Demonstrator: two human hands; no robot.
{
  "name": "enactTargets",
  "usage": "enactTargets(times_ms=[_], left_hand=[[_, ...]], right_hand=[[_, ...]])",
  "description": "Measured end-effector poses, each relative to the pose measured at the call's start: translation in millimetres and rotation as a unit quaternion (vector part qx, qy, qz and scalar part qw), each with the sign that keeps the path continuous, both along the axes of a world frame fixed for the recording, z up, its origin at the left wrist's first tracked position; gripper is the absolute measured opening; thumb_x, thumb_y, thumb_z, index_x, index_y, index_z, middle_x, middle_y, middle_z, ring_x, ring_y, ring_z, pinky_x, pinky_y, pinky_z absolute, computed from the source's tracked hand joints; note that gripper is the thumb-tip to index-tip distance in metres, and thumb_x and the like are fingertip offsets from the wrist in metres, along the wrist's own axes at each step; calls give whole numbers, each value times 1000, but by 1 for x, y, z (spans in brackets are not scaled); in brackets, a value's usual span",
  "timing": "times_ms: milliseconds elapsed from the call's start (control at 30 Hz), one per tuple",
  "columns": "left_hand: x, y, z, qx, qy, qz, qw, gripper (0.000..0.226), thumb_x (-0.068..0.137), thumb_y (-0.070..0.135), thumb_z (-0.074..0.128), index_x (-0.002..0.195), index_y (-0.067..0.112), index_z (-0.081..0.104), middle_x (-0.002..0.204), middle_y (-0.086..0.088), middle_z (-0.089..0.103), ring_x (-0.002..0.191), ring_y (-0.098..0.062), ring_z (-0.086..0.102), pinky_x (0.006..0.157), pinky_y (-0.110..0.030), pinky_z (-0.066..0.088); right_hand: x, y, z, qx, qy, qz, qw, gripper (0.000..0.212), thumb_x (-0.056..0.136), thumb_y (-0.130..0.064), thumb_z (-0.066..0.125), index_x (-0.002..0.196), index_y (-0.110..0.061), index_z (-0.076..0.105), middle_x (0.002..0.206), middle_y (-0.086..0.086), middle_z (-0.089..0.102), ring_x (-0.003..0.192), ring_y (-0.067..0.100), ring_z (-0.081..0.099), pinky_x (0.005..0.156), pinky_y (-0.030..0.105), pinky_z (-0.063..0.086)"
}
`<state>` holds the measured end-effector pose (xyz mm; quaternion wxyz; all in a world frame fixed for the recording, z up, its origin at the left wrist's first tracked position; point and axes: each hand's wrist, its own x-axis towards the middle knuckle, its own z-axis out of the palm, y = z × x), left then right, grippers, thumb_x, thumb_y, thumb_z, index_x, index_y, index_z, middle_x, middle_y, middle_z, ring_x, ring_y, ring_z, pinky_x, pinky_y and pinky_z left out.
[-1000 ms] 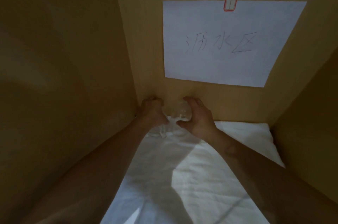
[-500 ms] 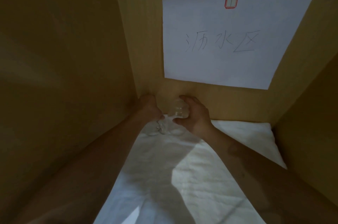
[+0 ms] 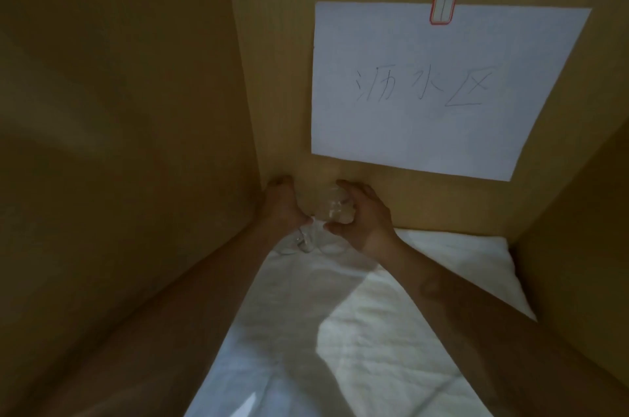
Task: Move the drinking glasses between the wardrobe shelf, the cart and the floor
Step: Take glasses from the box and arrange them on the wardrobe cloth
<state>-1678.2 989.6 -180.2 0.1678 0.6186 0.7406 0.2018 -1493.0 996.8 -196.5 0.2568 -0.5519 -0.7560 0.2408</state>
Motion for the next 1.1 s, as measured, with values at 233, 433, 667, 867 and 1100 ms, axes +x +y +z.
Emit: enactTargets(times_ms=[233, 433, 667, 867, 1100], left_hand=[[-1, -32, 16, 47, 29, -25, 998, 91, 79, 35, 85, 151, 8, 36, 150, -19, 37, 135, -35, 43, 107, -38, 41], [9, -60, 39, 81, 45, -43, 995, 92, 82, 33, 81, 156, 15, 31, 156, -20, 31, 137, -39, 40, 110, -44, 41], [21, -108, 39, 78, 54, -43, 995, 87, 84, 42, 78, 156, 26, 33, 164, -15, 25, 149, -33, 26, 118, -43, 33], [34, -165, 35, 83, 53, -43, 994, 84, 83, 43, 78, 154, 26, 37, 161, -10, 30, 145, -34, 31, 115, -45, 36], [43, -239, 22, 66, 108, -47, 991, 86, 84, 48, 75, 155, 23, 34, 159, -16, 33, 143, -36, 36, 114, -44, 38]], right_hand=[[12, -16, 24, -18, -43, 8, 999, 111, 71, -46, 87, 159, -33, 20, 160, 2, 29, 135, 23, 47, 105, 31, 44], [26, -53, 41, 35, -41, -9, 999, 106, 72, -44, 88, 157, -25, 29, 153, 8, 39, 133, 29, 49, 105, 33, 45], [41, -106, 53, 32, -60, -10, 998, 100, 79, -49, 81, 158, -23, 27, 156, 8, 33, 140, 31, 39, 113, 41, 38], [51, -159, 47, 24, -69, -12, 997, 92, 81, -52, 78, 156, -23, 32, 156, 6, 34, 140, 28, 39, 112, 40, 38], [54, -218, 24, -1, -66, 2, 998, 90, 83, -54, 75, 156, -27, 31, 158, 3, 29, 142, 28, 34, 113, 40, 36]])
